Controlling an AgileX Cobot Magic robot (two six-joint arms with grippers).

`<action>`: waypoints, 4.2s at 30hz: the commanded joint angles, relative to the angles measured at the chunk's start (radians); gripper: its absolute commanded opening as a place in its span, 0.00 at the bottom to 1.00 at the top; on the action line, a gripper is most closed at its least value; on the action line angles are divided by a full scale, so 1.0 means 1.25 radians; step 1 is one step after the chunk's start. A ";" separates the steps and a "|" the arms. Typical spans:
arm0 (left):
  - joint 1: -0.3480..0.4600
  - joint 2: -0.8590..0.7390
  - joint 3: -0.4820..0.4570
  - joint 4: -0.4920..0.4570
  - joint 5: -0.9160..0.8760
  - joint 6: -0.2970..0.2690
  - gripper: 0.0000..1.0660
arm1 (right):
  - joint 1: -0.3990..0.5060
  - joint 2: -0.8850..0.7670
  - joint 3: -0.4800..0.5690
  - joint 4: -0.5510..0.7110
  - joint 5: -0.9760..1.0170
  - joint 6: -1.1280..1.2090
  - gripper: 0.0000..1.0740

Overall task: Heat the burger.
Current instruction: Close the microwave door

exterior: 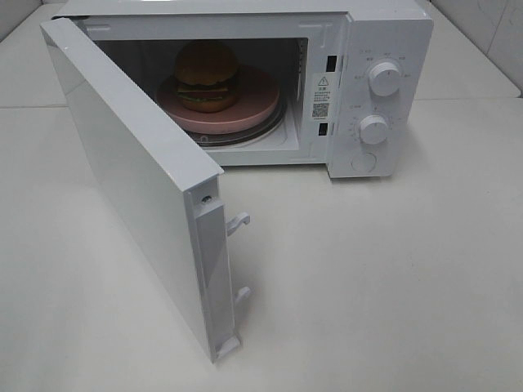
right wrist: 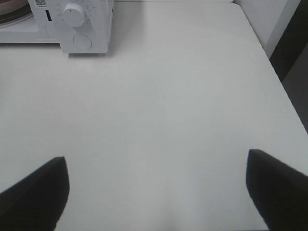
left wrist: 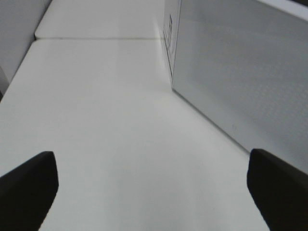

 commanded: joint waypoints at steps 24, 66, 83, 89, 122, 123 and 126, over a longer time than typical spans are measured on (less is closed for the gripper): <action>0.000 0.513 0.210 -0.104 -0.974 -0.008 0.00 | -0.002 -0.029 -0.002 0.002 -0.005 -0.004 0.90; -0.179 1.323 0.126 0.238 -1.623 -0.202 0.00 | -0.002 -0.021 -0.002 0.002 -0.005 -0.004 0.90; -0.302 1.404 0.047 0.094 -1.622 -0.158 0.00 | -0.002 -0.021 -0.002 0.002 -0.005 -0.004 0.90; -0.322 1.434 0.002 0.048 -1.622 -0.159 0.00 | -0.002 -0.021 -0.002 0.002 -0.005 -0.004 0.90; -0.390 1.545 -0.202 -0.082 -1.612 -0.089 0.00 | -0.002 -0.021 -0.002 0.002 -0.005 -0.004 0.90; -0.393 1.555 -0.219 -0.085 -1.600 -0.082 0.00 | -0.002 -0.021 -0.002 0.002 -0.005 -0.004 0.90; -0.403 1.570 -0.246 -0.089 -1.591 -0.079 0.00 | -0.002 -0.021 -0.002 0.002 -0.005 -0.004 0.90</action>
